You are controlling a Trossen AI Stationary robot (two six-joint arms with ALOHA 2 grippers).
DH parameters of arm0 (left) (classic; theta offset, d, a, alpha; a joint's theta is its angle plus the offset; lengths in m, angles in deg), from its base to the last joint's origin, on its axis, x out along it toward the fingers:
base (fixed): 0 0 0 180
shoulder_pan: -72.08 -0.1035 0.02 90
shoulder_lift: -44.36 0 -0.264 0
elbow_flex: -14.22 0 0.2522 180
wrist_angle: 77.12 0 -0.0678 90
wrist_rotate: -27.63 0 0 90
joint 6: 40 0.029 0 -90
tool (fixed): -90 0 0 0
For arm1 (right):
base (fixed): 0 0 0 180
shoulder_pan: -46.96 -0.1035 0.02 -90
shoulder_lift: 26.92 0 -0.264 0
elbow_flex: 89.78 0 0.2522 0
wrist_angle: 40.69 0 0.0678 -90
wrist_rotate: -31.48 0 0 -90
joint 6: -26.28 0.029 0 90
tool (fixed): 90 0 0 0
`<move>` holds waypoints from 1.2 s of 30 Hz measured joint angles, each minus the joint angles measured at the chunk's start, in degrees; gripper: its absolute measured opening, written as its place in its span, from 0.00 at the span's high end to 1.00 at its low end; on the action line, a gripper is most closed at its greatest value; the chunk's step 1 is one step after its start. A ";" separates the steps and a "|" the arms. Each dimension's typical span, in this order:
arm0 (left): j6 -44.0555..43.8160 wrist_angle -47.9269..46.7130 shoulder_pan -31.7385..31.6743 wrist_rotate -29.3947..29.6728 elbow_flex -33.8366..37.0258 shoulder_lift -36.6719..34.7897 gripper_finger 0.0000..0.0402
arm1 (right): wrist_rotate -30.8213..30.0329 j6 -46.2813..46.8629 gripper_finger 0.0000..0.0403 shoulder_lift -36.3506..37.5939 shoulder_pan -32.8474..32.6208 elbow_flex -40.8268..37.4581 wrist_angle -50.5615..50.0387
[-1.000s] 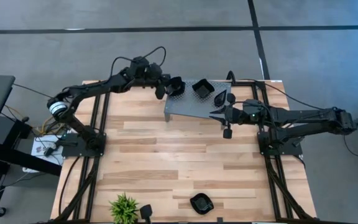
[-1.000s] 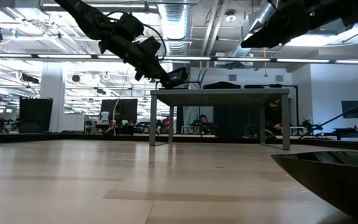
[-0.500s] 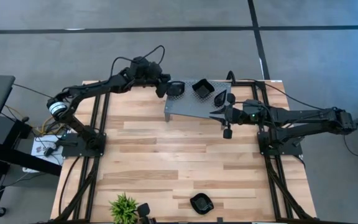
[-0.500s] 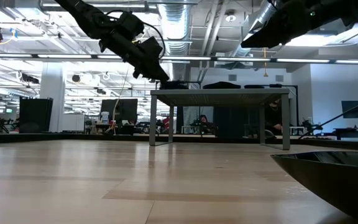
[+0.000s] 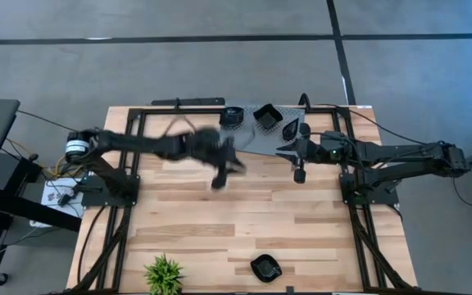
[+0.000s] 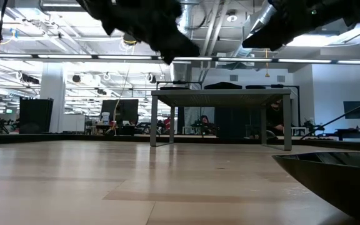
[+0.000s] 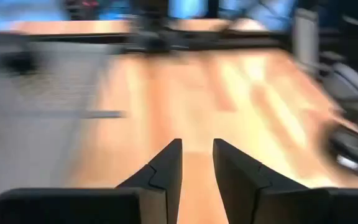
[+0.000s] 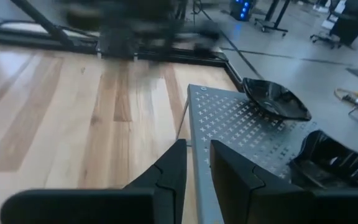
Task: Pick & Place Mini shaped plates
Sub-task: Stack the black leaf-shaped plate on the other black leaf-shaped plates on the shelf
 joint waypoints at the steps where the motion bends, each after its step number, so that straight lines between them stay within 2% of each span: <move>1: 0.15 0.40 2.88 0.37 0.71 0.00 0.77 | 0.01 0.81 0.84 0.00 0.00 0.00 0.00; 4: 0.18 0.71 11.10 5.71 2.96 -0.02 0.77 | 0.02 2.79 0.84 0.00 0.00 0.00 0.00; 7: 4.29 1.03 17.74 11.74 3.18 0.01 0.77 | 0.02 3.68 0.84 0.00 0.00 0.00 0.00; 11: 10.75 1.78 22.10 16.38 3.15 -0.66 0.77 | 0.02 4.07 0.84 0.00 0.00 0.00 0.01; 15: 13.16 2.15 23.84 16.43 3.13 -0.68 0.77 | 0.02 6.76 0.84 0.00 0.00 0.00 -0.05; 25: 12.79 2.49 24.01 16.29 3.12 -0.68 0.77 | 0.72 6.64 0.84 0.00 -0.47 0.00 -0.13; 32: 12.75 2.48 24.00 16.34 3.13 -0.68 0.77 | 12.64 3.60 0.84 0.00 -6.94 0.00 3.90; 36: 12.74 2.46 23.94 16.34 3.11 -0.68 0.77 | 14.40 2.44 0.84 -0.53 -13.66 0.00 10.69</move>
